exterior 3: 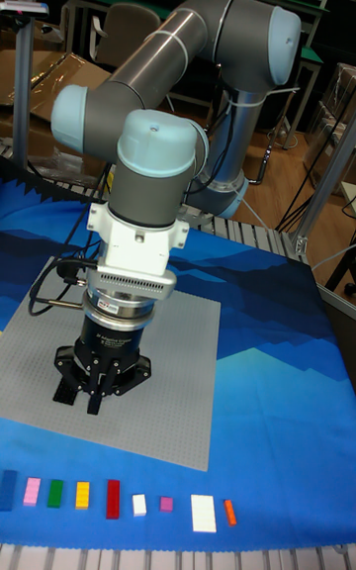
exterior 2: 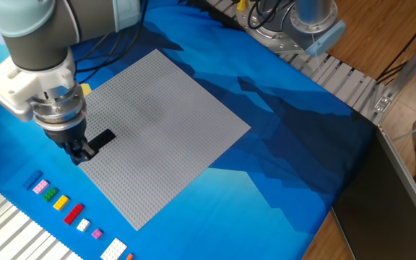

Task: Stack small Lego blocks one on top of the other

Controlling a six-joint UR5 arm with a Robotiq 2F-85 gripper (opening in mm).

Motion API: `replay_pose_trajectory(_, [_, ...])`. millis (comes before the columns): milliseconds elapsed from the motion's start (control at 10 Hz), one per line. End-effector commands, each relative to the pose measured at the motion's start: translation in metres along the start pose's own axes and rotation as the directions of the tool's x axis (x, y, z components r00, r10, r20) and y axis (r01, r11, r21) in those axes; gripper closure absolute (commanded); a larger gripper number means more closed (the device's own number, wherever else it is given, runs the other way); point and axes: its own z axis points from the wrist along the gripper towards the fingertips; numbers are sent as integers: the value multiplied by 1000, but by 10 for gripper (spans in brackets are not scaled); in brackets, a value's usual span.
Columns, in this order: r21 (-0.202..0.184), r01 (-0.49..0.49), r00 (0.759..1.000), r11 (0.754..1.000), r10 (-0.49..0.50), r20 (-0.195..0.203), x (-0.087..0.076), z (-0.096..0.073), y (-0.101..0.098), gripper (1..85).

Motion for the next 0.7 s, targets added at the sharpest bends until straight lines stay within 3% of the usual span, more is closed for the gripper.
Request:
replay_pose_trajectory(0, [-9,-7,1000,1000,7,-7,-3,-2,-8,847])
replay_pose_trajectory(200, [-24,-20,1000,1000,20,-7,-4,-3,-6,847])
replay_pose_trajectory(600, [5,-73,997,997,73,33,-14,-3,-14,847])
